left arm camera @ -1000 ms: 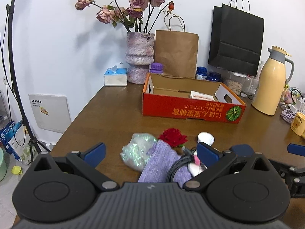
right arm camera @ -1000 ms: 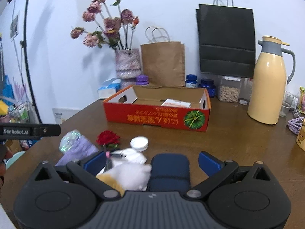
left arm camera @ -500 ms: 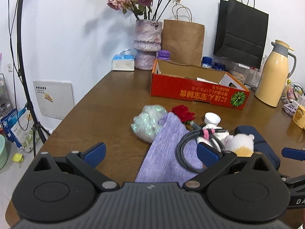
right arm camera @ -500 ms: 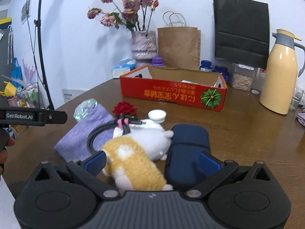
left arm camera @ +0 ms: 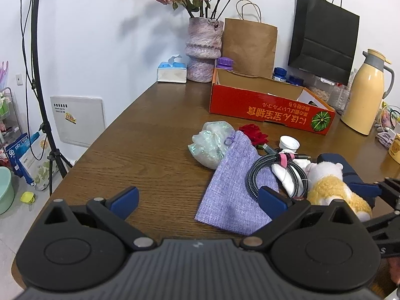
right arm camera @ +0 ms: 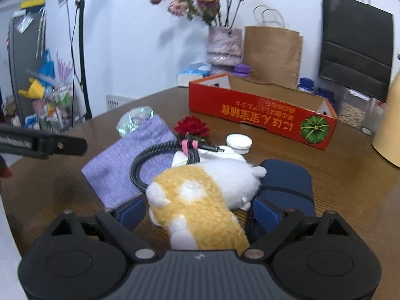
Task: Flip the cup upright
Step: 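Grasp the yellow-white plush toy with the right gripper, then grasp the black braided cable with the left gripper while the right gripper holds the plush toy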
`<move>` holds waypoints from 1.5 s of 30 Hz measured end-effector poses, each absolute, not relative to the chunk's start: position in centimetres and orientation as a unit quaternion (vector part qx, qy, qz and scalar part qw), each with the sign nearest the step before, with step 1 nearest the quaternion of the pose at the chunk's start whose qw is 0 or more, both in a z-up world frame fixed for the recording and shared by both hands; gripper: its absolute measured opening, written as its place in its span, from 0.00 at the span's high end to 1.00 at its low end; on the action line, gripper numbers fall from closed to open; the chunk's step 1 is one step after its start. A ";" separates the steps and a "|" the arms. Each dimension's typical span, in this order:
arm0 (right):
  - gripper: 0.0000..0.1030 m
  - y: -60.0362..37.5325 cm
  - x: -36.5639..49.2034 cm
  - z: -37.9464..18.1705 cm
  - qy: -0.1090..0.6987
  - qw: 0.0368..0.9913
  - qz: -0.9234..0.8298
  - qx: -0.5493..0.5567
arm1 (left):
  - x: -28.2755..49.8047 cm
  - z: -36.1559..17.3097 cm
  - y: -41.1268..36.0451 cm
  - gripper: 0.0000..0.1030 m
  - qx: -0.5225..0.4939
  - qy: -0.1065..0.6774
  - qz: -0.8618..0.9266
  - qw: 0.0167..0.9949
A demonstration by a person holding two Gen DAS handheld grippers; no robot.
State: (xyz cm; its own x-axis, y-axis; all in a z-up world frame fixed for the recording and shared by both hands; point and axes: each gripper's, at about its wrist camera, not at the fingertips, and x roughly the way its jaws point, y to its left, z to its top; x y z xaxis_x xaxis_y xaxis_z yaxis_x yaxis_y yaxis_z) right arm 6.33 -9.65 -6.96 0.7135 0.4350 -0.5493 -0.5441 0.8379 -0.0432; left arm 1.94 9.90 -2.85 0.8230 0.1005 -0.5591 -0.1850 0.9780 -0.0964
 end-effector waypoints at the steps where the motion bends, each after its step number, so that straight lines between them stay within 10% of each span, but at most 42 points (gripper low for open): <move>1: 0.14 -9.5 6.6 -7.1 0.273 0.917 0.270 -0.107 | 1.9 -2.9 9.9 0.00 -0.073 0.289 0.075 0.952; 12: 0.42 -10.4 7.0 -7.6 0.266 0.906 0.319 -0.082 | 2.6 -3.4 9.4 0.00 -0.073 0.300 0.074 0.948; 45: 0.43 -17.8 7.3 -5.6 0.141 0.974 0.177 0.002 | 10.6 -4.3 2.5 0.00 -0.037 0.347 -0.002 0.937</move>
